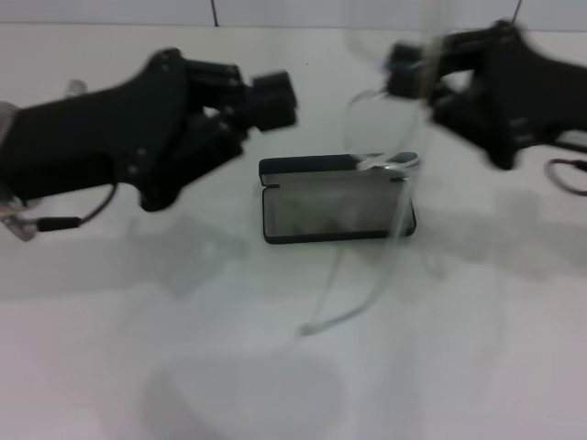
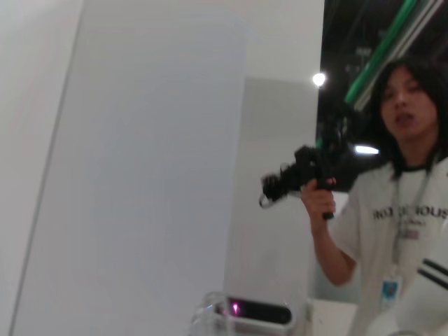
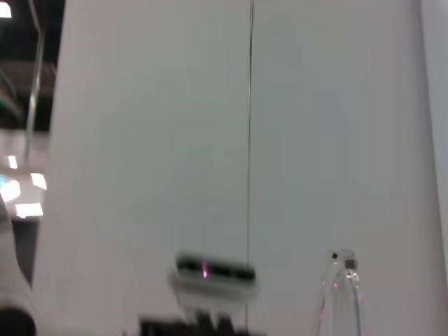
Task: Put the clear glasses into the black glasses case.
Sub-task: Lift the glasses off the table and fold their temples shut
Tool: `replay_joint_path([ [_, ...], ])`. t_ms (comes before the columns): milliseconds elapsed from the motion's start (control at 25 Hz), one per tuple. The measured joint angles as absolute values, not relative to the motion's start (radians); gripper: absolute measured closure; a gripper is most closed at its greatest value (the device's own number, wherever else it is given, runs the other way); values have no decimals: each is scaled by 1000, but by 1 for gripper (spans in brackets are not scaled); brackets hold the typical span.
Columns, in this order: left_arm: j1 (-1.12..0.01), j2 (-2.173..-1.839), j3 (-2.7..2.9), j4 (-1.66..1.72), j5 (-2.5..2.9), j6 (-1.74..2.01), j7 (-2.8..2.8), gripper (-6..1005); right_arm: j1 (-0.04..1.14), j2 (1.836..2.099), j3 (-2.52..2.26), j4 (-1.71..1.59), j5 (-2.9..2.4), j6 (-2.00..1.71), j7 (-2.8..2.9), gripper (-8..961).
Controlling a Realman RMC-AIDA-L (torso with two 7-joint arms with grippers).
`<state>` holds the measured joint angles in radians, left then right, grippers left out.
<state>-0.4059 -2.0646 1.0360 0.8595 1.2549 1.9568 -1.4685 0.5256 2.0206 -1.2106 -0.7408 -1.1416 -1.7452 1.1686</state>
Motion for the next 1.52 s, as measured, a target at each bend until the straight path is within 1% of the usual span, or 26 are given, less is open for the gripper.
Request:
replay_joint_path([
  [240, -403, -2056, 1020, 853, 1255, 1960, -1473, 937, 522, 2019, -1034, -651, -1057, -1997, 1152, 846],
  [480, -420, -2077, 1134, 848, 1276, 1961, -1476, 937, 515, 2019, -974, -593, -890, -2116, 1084, 845],
  [560, -429, -2085, 1183, 848, 1266, 1961, -1474, 938, 512, 2018, -974, -577, -829, -2108, 1055, 845],
  [680, -445, -2087, 1260, 848, 1222, 1962, -1472, 938, 522, 2021, -977, -545, -794, -2073, 1007, 846],
  [1200, -490, -2091, 1400, 839, 1115, 1962, -1459, 937, 638, 2028, -1185, -425, -789, -1896, 813, 846],
  [1520, -483, -2089, 1396, 804, 1007, 1957, -1394, 940, 648, 2028, -1278, -416, -788, -1842, 789, 845],
])
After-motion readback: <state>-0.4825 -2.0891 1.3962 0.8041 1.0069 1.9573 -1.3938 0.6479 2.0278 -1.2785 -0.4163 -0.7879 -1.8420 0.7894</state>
